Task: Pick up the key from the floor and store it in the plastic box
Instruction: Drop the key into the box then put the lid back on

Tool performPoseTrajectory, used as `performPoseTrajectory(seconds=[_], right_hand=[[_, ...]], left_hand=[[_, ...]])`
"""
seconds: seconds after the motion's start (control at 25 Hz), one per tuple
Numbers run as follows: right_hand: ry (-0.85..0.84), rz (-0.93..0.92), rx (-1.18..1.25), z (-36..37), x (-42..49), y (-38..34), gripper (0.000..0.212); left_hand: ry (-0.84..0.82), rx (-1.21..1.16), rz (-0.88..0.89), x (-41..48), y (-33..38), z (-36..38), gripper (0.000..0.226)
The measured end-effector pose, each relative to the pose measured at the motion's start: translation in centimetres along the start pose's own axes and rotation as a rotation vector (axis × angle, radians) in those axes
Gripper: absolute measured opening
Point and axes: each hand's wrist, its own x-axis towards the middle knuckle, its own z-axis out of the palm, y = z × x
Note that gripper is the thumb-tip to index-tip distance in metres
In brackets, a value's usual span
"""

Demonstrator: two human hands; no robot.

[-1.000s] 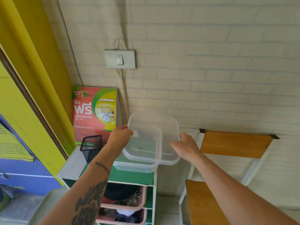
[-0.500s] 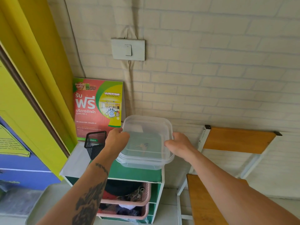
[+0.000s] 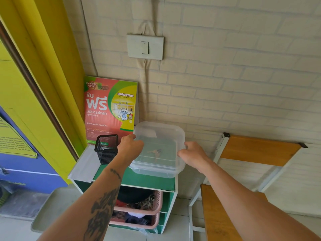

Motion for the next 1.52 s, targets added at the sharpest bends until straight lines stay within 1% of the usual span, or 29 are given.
performPoseTrajectory(seconds=[0.12, 0.16, 0.24, 0.32, 0.4, 0.48, 0.56, 0.64, 0.72, 0.88, 1.12, 1.2, 1.28, 1.36, 1.44, 1.52], right_hand=[[-0.009, -0.014, -0.045, 0.2, 0.3, 0.6, 0.022], [-0.013, -0.023, -0.074, 0.3, 0.5, 0.8, 0.021], [0.016, -0.045, -0.158, 0.5, 0.5, 0.7, 0.023], [0.104, -0.084, -0.353, 0.7, 0.3, 0.4, 0.037], [0.162, -0.172, -0.530, 1.0, 0.4, 0.0, 0.051], [0.124, -0.272, -0.617, 1.2, 0.9, -0.5, 0.062], [0.049, -0.313, -0.675, 1.3, 1.8, -0.7, 0.067], [-0.004, -0.310, -0.705, 1.7, 2.5, -0.2, 0.071], [-0.027, -0.299, -0.720, 2.2, 2.9, 0.3, 0.077], [-0.001, -0.313, -0.751, 3.1, 3.4, 1.5, 0.083], [0.023, -0.330, -0.749, 3.0, 4.2, 1.5, 0.086], [0.027, -0.339, -0.732, 2.9, 4.0, 1.5, 0.086], [0.032, -0.341, -0.727, 3.0, 3.8, 1.5, 0.086], [0.014, -0.327, -0.738, 2.8, 3.7, 1.2, 0.087], [0.021, -0.319, -0.731, 2.2, 3.9, 0.3, 0.088], [0.038, -0.321, -0.705, 1.5, 4.7, -0.8, 0.082]], left_hand=[[0.005, 0.010, 0.040, 0.1, -0.8, 0.2, 0.064], [0.004, 0.040, 0.060, 0.0, -1.1, 0.2, 0.065], [0.019, 0.177, 0.116, -0.2, -1.7, 0.5, 0.066], [0.078, 0.325, 0.193, -0.4, -1.8, 1.1, 0.063], [0.153, 0.433, 0.293, -0.2, -1.7, 1.6, 0.058], [0.165, 0.505, 0.364, 0.2, -1.5, 1.9, 0.057], [0.144, 0.570, 0.402, 0.9, -1.7, 2.1, 0.059], [0.121, 0.598, 0.410, 1.3, -2.2, 2.2, 0.063], [0.113, 0.575, 0.405, 1.3, -2.5, 2.4, 0.065], [0.118, 0.526, 0.394, 1.4, -3.1, 2.7, 0.066], [0.109, 0.488, 0.411, 2.2, -3.2, 3.0, 0.065], [0.096, 0.529, 0.406, 2.1, -3.0, 3.0, 0.066], [0.100, 0.644, 0.420, 2.0, -2.7, 3.0, 0.066], [0.108, 0.754, 0.427, 2.3, -1.9, 2.7, 0.061], [0.132, 0.800, 0.458, 3.0, -0.8, 2.4, 0.054], [0.142, 0.804, 0.528, 4.2, 0.5, 2.5, 0.051]])
